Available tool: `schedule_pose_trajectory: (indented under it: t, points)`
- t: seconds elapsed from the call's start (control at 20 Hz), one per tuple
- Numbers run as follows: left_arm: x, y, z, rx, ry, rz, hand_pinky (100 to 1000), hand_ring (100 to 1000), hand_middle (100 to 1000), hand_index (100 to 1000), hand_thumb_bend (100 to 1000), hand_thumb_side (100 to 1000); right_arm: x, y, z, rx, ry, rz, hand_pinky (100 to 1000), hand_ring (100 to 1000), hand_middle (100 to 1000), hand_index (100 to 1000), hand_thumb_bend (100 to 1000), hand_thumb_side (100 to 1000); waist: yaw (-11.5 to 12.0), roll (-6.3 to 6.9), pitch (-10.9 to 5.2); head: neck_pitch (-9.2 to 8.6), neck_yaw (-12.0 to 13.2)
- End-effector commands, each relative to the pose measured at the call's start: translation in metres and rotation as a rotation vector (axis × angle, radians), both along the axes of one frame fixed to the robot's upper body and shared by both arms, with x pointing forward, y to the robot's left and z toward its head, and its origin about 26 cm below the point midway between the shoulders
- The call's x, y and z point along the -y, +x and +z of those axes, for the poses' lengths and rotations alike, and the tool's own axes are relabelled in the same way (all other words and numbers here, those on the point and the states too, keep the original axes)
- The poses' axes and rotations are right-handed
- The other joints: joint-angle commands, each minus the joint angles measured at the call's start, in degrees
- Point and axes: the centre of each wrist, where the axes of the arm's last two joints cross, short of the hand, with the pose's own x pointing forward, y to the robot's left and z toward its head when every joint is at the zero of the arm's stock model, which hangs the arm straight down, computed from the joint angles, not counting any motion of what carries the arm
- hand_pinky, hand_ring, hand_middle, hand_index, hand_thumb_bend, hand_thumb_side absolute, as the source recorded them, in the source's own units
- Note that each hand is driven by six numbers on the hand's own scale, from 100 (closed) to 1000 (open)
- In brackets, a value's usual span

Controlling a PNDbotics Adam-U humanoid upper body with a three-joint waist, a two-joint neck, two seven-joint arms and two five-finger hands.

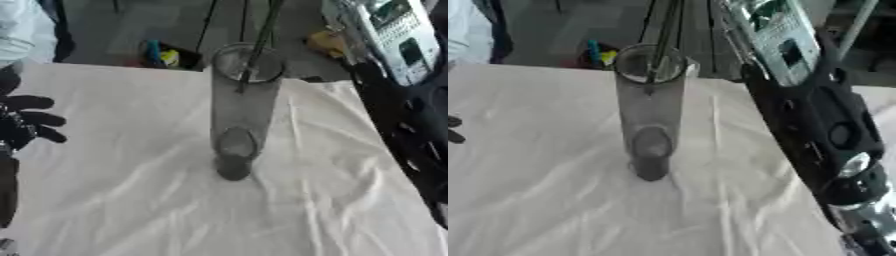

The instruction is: Arrange flowers into the vase.

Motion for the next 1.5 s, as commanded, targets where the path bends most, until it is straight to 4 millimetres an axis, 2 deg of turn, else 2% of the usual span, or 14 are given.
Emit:
schedule_pose_trajectory:
  t: [0.05,0.6,0.7,0.9,1.35,1.5]
  points:
    - [0.003,-0.002,0.007,0.030,0.008,-0.010,497,598,650,921,100,1000,0.004,-0.002,0.009,0.033,-0.016,-0.007,100,100,100,241,100,778,0.2,-0.01,0.06,-0.84,-0.1]
    - [0.005,-0.002,0.008,0.033,0.013,-0.018,495,597,649,922,100,1000,0.009,0.004,0.009,0.073,-0.080,-0.024,100,100,100,244,100,783,0.3,-0.25,1.13,-2.11,-0.3]
    - [0.004,-0.002,0.008,0.033,0.013,-0.017,495,597,649,921,100,1000,0.011,0.006,0.008,0.079,-0.095,-0.026,122,100,100,246,100,784,0.3,-0.26,1.29,-2.23,-0.3]
    - [0.004,-0.002,0.008,0.034,0.013,-0.015,495,597,649,921,100,1000,0.014,0.009,0.006,0.096,-0.134,-0.032,175,176,100,251,100,804,0.4,-0.31,1.46,-2.27,-0.3]
    - [0.004,-0.002,0.008,0.031,0.013,-0.016,495,597,649,922,100,1000,0.023,0.018,0.002,0.116,-0.235,-0.068,206,227,100,273,100,820,0.3,-0.38,1.59,-2.33,-0.3]
    - [0.004,-0.002,0.008,0.031,0.013,-0.016,495,597,649,922,100,1000,0.027,0.020,0.001,0.108,-0.264,-0.077,222,241,100,298,100,789,0.3,-0.38,1.65,-2.35,-0.3]
